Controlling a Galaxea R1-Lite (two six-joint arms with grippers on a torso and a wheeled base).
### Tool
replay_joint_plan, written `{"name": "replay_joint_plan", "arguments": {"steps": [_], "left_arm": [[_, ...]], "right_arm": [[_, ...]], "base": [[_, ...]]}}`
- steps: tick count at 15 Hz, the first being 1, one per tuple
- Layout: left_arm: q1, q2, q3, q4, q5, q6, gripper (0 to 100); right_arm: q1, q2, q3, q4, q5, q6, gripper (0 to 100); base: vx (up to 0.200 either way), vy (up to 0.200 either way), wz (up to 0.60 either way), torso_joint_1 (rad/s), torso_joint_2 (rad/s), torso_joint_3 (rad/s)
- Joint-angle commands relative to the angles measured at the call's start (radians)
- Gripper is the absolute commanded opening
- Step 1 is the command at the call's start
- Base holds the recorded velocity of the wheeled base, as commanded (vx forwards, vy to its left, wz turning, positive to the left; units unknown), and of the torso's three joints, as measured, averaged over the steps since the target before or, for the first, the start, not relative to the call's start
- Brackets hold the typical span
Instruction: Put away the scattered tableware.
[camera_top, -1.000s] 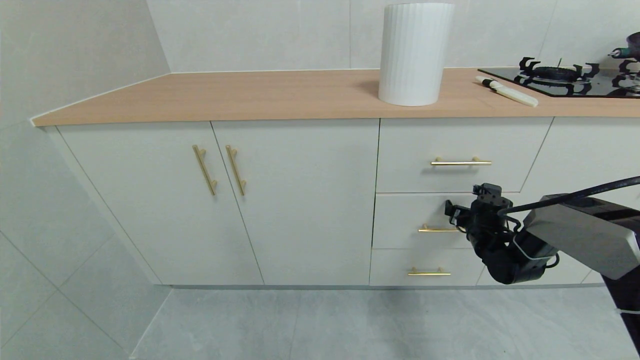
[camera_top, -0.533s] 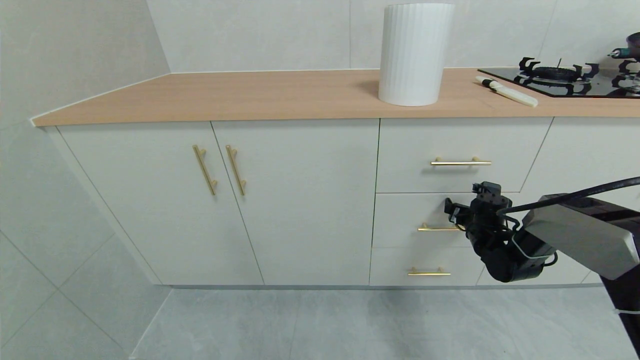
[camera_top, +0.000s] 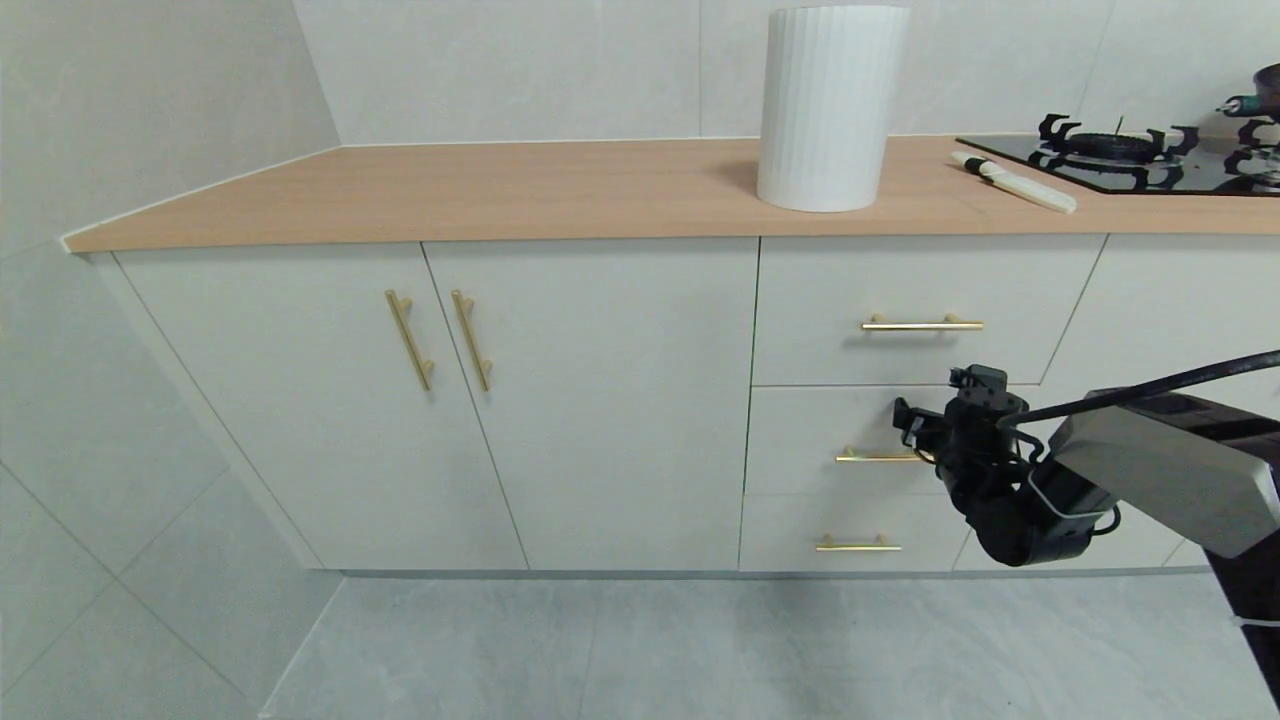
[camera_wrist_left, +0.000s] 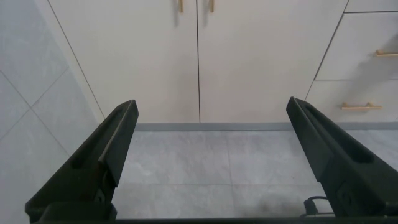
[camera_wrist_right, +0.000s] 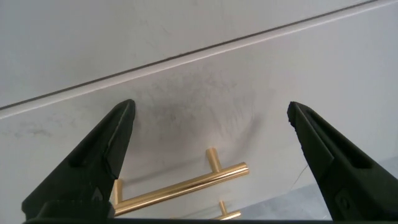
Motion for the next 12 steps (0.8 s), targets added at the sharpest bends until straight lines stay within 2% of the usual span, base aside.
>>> {"name": "replay_joint_plan", "arguments": {"steps": [1, 3, 5, 8, 9, 12], "left_arm": [[0.0, 0.0, 0.0, 0.0, -0.001, 0.0, 100], [0.0, 0.0, 0.0, 0.0, -0.001, 0.0, 100], [0.0, 0.0, 0.0, 0.0, -0.001, 0.0, 100], [0.0, 0.0, 0.0, 0.0, -0.001, 0.0, 100], [0.0, 0.0, 0.0, 0.0, -0.001, 0.0, 100], [0.0, 0.0, 0.0, 0.0, -0.001, 0.0, 100]], "right_arm": [[0.0, -0.076, 0.079, -0.006, -0.006, 0.005, 100], [0.008, -0.209, 0.205, -0.018, -0.012, 0.018, 100], [0.013, -0.332, 0.332, -0.102, -0.038, 0.023, 100], [0.011, -0.623, 0.597, -0.167, -0.056, 0.014, 100], [0.011, -0.785, 0.711, -0.168, -0.058, -0.018, 100], [0.01, -1.151, 0.921, -0.162, -0.075, -0.124, 100]], "base": [[0.0, 0.0, 0.0, 0.0, 0.0, 0.0], [0.0, 0.0, 0.0, 0.0, 0.0, 0.0], [0.0, 0.0, 0.0, 0.0, 0.0, 0.0], [0.0, 0.0, 0.0, 0.0, 0.0, 0.0], [0.0, 0.0, 0.0, 0.0, 0.0, 0.0], [0.0, 0.0, 0.0, 0.0, 0.0, 0.0]]}}
